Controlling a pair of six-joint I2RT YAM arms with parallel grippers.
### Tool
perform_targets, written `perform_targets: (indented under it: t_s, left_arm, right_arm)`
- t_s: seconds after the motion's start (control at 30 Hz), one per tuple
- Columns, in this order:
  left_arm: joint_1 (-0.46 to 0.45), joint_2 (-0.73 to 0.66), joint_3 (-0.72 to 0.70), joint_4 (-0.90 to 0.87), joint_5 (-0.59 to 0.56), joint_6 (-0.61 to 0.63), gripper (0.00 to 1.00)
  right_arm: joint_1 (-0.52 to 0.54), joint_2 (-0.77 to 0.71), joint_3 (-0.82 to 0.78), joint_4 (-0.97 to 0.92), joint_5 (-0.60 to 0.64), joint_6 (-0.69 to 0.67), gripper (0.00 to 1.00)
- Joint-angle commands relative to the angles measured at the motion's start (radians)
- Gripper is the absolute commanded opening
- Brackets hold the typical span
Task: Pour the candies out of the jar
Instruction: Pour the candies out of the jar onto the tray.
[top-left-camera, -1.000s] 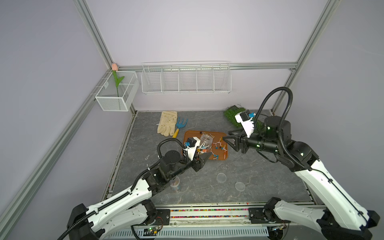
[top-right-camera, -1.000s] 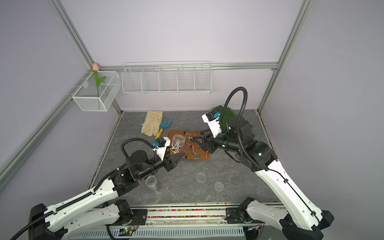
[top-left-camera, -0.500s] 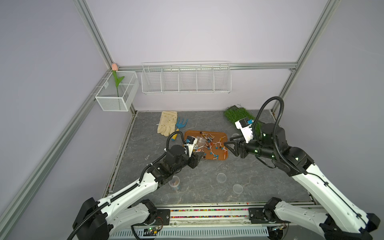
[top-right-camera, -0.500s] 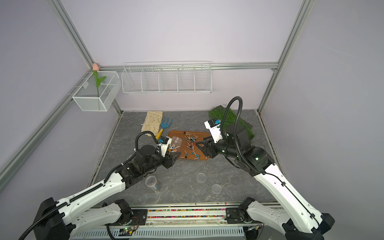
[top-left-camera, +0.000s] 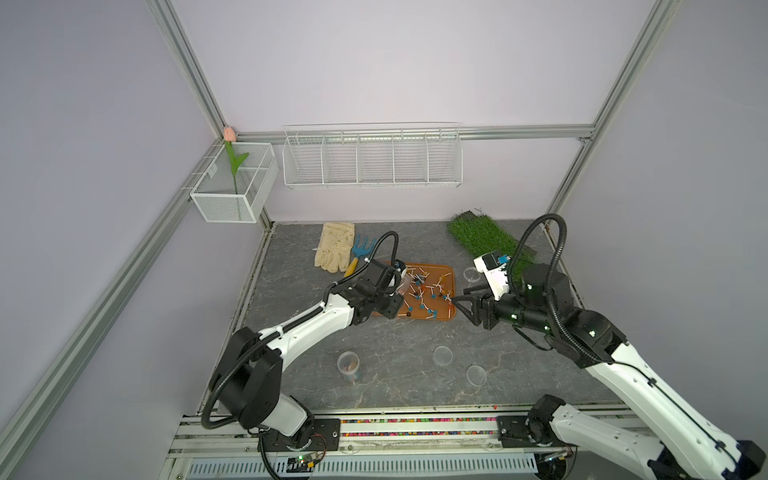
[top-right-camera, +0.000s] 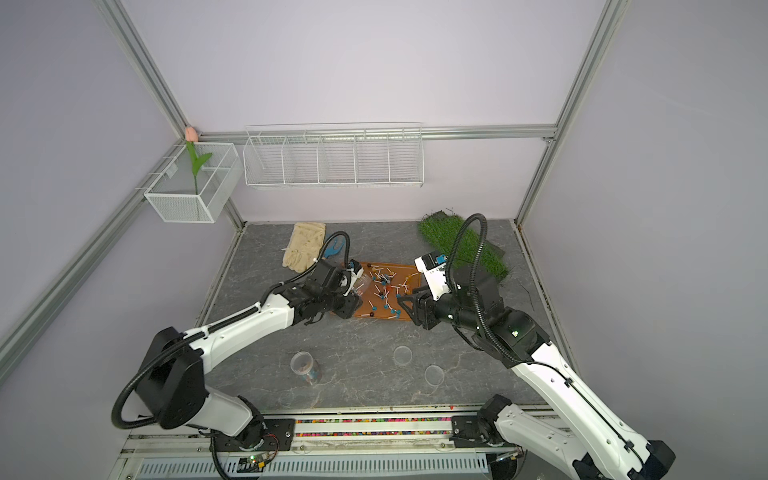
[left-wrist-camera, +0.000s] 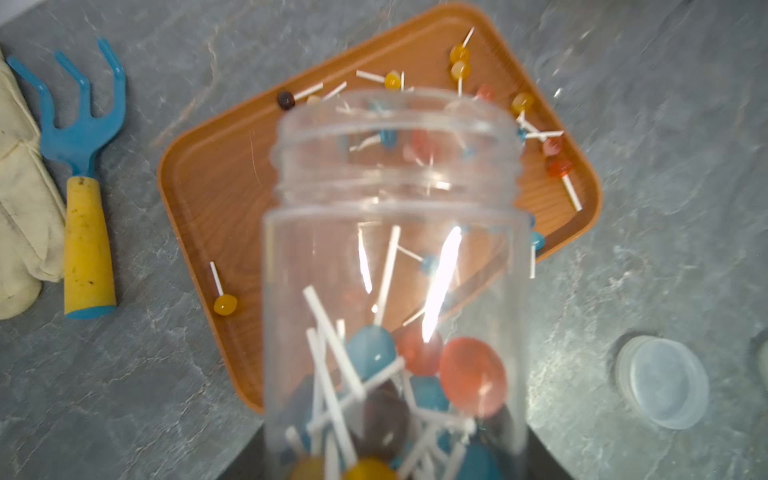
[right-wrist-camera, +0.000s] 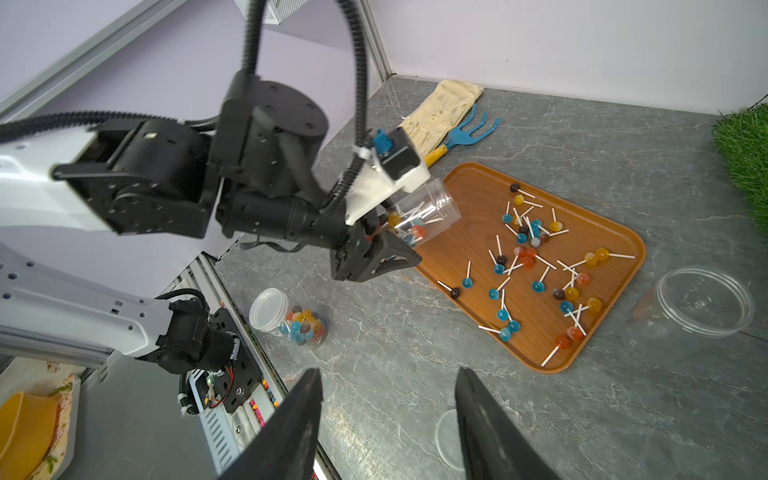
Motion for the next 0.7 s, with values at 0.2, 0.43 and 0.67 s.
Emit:
perform_targets:
  t_s: [0.2, 0.43, 0.67]
  left_arm:
    - [0.007, 0.286, 0.284, -0.431, -0.251, 0.133, 0.38]
    - [-0.005, 0.373, 0.395, -0.586, -0.461, 0.198, 0.39]
    - [-0.095, 0.458, 0.476, -0.670, -0.712, 0.292, 0.42]
  right_arm:
    - [-0.007, -0.080, -0.115, 0.085, -0.018, -0.010, 0.55]
    - [-0.007, -0.107, -0.166, 0.116, -0.050, -0.009, 0.55]
    - [-0.006, -0.127, -0.213, 0.132, -0.049, -0.005, 0.55]
